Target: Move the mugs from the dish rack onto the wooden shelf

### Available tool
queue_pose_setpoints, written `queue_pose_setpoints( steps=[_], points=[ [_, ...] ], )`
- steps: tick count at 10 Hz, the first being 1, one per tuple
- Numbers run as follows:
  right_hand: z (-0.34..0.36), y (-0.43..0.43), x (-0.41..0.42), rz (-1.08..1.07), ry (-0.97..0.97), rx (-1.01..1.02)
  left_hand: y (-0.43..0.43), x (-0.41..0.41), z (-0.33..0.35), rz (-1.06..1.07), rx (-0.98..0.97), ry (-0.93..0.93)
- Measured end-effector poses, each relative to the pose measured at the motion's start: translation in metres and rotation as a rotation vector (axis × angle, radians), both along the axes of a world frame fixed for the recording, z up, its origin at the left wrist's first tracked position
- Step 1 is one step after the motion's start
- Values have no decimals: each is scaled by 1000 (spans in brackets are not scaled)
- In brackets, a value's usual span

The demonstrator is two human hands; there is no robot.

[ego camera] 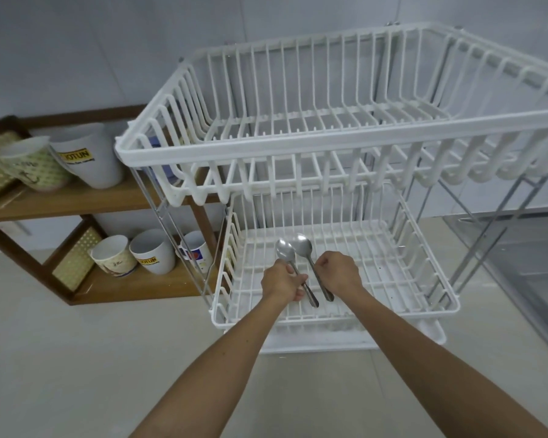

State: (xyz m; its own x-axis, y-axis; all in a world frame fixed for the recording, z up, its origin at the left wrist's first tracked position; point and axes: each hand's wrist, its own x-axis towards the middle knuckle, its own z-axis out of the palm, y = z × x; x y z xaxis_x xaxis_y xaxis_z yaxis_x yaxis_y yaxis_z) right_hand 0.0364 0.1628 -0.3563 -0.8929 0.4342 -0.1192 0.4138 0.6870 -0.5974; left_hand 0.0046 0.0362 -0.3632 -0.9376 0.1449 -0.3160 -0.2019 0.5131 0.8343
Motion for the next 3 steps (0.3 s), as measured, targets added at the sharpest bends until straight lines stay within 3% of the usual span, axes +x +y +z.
queue_pose_setpoints(
  steps=[3],
  points=[
    [22,-6,10,-21,-14,2,-14,6,20,-24,13,38]
  ],
)
